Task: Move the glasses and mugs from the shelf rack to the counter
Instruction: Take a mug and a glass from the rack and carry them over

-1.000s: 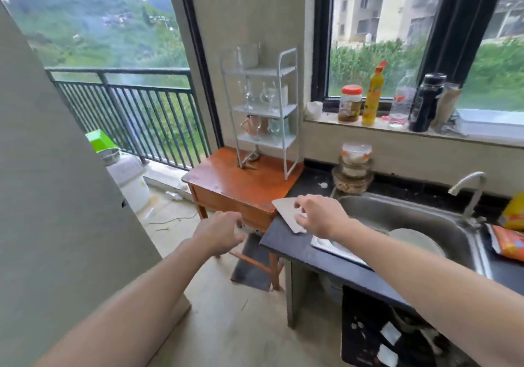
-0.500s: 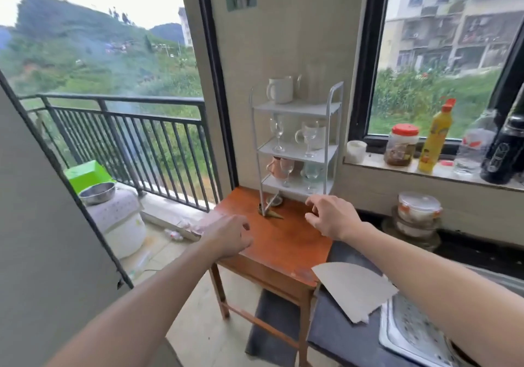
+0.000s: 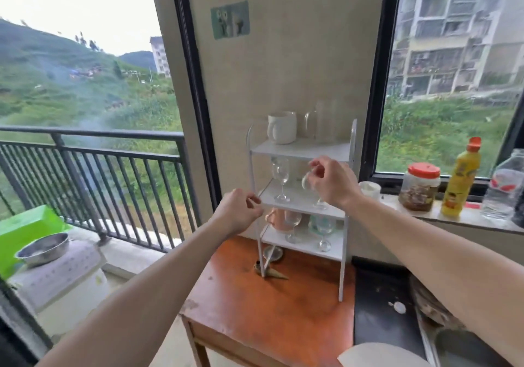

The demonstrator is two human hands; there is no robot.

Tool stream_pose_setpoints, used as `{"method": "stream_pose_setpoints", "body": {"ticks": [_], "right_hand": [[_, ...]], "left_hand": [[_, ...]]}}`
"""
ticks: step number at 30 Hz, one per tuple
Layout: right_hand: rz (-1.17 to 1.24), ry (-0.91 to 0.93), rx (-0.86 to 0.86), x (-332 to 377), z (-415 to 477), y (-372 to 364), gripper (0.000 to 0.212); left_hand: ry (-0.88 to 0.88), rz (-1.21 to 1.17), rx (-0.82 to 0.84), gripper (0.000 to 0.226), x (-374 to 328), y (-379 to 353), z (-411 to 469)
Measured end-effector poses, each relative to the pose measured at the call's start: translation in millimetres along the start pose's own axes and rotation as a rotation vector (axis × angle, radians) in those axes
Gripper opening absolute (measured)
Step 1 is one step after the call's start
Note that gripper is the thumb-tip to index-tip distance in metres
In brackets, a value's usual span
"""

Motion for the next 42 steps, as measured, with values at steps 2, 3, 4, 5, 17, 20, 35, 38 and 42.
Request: {"method": "stream_pose_setpoints", "body": {"ticks": [2,3,4,5,17,20,35,38,42], "right_hand": [[0.079,-0.046,-0.043,-1.1,38.1,-2.9,0.027],[0.118,-0.073,-0.064,-3.2,57.5,-5.2,0.027],[0.151,-0.102,-0.086,-5.8,76.8,-7.4,0.027],[0.178,-0.134,-0.111,-9.3,95.0,-9.9,0.027],[0.549,-0.391,-0.192,-46.4,196.4,-52.4,0.023],[0.697,-0.451,-0.208,-49.3,197.8,-52.3,0.02],[0.651,-0.601,-0.304,-29.5,140.7,-3.1,0.032],[0.677,-0.596,-0.306,-21.3,116.6,2.8,0.027],[0.682,-0.608,-0.332,-12.5,80.4,14.6,0.03]], "left_hand": [[-0.019,-0.064,-0.055,0.017,-5.9,8.9,38.3],[-0.017,-0.102,-0.079,0.016,-8.3,13.1,57.2],[-0.012,-0.141,-0.101,0.015,-10.7,16.8,76.2],[-0.009,-0.174,-0.12,0.015,-12.8,19.6,94.5],[0.011,-0.415,-0.154,0.028,-26.8,0.5,230.2],[0.053,-0.532,-0.12,0.022,-30.0,-9.2,248.1],[0.07,-0.946,0.178,0.013,-19.8,-2.7,248.4],[0.039,-1.002,0.223,0.016,-12.3,2.1,241.9],[0.01,-1.043,0.279,0.02,-8.8,3.5,226.5]]}}
Point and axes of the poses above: each hand's wrist, its own z-axis towards the middle knuckle, its own y-axis out of the back of the hand, x = y × z, the point moved 6 cm from there along z, towards the middle knuckle
